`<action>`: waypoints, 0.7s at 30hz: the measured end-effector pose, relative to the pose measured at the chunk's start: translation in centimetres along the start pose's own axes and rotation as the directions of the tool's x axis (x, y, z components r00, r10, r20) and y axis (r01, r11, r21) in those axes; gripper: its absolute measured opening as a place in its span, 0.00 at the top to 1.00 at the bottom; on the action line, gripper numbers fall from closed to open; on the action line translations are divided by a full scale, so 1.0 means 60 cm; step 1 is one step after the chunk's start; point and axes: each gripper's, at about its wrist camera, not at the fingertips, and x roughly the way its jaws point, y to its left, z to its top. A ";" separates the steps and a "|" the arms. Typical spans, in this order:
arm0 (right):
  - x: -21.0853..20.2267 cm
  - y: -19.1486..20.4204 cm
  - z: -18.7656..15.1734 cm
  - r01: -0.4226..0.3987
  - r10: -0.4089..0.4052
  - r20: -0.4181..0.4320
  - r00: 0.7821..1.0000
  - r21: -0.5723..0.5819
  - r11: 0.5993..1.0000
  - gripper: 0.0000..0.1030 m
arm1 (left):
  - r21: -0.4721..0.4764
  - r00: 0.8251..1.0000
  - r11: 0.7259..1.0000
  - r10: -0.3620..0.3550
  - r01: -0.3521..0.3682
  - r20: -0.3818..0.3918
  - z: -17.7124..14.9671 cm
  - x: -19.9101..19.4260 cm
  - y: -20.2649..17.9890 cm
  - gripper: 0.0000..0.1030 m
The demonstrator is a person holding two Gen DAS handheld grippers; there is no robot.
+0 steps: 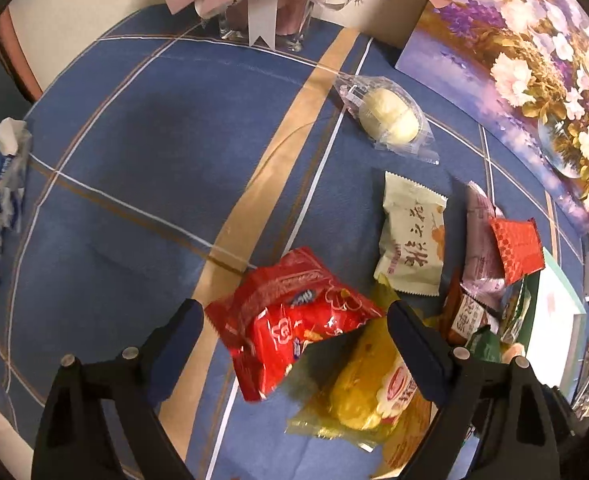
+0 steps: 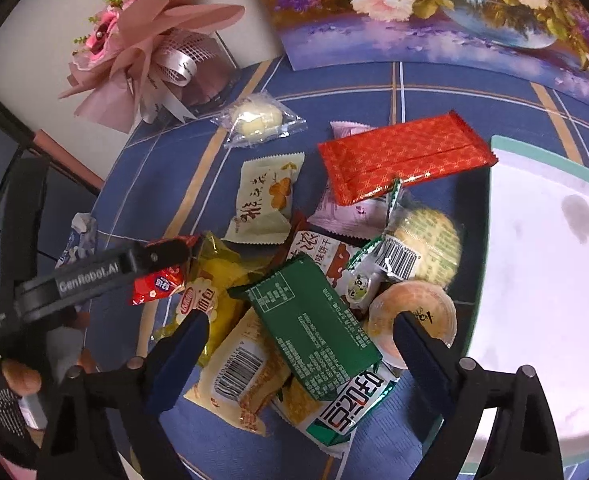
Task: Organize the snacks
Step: 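Reach left gripper to red chip bag while right gripper reaches green biscuit pack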
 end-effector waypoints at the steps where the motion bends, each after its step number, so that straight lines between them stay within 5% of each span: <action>1: 0.001 0.000 0.000 -0.001 0.001 0.004 1.000 -0.002 1.000 0.10 | -0.003 1.000 1.000 -0.008 0.008 -0.007 0.002 0.004 0.000 0.09; 11: 0.007 -0.007 -0.011 -0.010 0.010 -0.021 1.000 -0.011 1.000 0.49 | -0.038 0.999 0.999 -0.038 0.038 -0.008 0.003 0.012 -0.001 0.19; 21: -0.010 -0.026 -0.016 -0.076 0.076 -0.007 0.997 0.054 0.996 0.59 | -0.069 0.999 0.996 -0.049 0.050 0.015 -0.013 -0.007 -0.004 0.29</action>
